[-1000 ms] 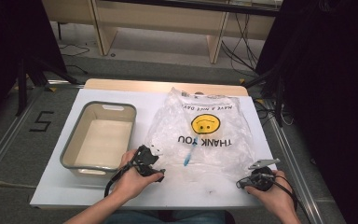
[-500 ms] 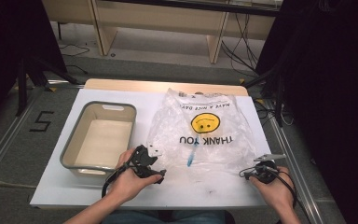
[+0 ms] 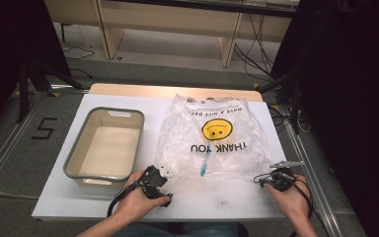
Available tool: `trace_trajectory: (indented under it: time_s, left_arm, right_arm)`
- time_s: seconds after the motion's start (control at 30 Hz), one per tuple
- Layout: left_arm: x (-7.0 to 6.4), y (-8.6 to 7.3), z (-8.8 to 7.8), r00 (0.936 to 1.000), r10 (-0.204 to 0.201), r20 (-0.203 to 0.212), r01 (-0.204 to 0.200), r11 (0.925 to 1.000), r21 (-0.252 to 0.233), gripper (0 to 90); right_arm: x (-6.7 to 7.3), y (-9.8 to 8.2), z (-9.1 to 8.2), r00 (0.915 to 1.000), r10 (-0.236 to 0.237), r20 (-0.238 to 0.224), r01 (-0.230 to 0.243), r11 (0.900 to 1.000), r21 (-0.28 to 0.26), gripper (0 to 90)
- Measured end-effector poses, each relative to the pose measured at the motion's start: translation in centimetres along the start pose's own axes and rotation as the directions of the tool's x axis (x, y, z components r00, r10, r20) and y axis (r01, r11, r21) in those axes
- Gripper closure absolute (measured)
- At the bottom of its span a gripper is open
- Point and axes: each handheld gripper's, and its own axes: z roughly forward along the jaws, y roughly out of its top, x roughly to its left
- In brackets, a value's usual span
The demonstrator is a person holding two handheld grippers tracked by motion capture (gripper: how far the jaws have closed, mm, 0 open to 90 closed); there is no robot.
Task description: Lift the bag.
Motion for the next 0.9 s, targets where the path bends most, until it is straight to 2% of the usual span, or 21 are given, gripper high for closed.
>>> trace_trajectory:
  time_s: [0.07, 0.13, 0.4, 0.57, 0.67, 0.77, 0.9]
  left_arm:
    - [0.2, 0.0, 0.0, 0.9998, -0.015, 0.016, 0.015, 0.9999, -0.001, 34.6]
    - [0.5, 0.1, 0.0, 0.9997, -0.018, 0.019, 0.018, 0.9998, -0.006, 43.7]
    - [1.4, 0.6, 0.0, 0.9993, -0.024, 0.029, 0.024, 0.9996, 0.012, 68.7]
    - [1.5, 0.7, 0.1, 0.9994, 0.005, 0.034, -0.005, 1.0, -0.002, 86.1]
    - [1.2, 0.7, 0.0, 0.9991, 0.037, 0.022, -0.036, 0.9991, -0.02, 87.9]
    - [0.9, 0.9, -0.5, 0.9981, 0.058, 0.021, -0.057, 0.9967, -0.058, 88.2]
    - [0.7, 1.3, -1.7, 0.9965, 0.083, 0.002, -0.082, 0.987, -0.139, 88.3]
  right_arm:
    - [0.1, 0.0, 0.0, 1.0, -0.001, -0.005, 0.001, 1.0, 0.0, 89.9]
    - [0.0, -0.1, 0.1, 0.9999, -0.002, -0.01, 0.002, 1.0, -0.002, 89.9]
    - [0.2, 0.0, 0.2, 0.9997, -0.001, -0.022, 0.001, 1.0, -0.003, 89.9]
    - [0.3, 0.1, 0.2, 0.9996, -0.004, -0.027, 0.004, 1.0, -0.014, 89.9]
    - [0.3, 0.1, 0.0, 0.9996, -0.007, -0.027, 0.006, 1.0, -0.025, 89.9]
    - [0.2, 0.1, -0.1, 0.9997, -0.004, -0.023, 0.003, 0.999, -0.035, 89.9]
    - [0.1, 0.1, -0.3, 0.9999, 0.003, -0.016, -0.004, 0.999, -0.048, 89.9]
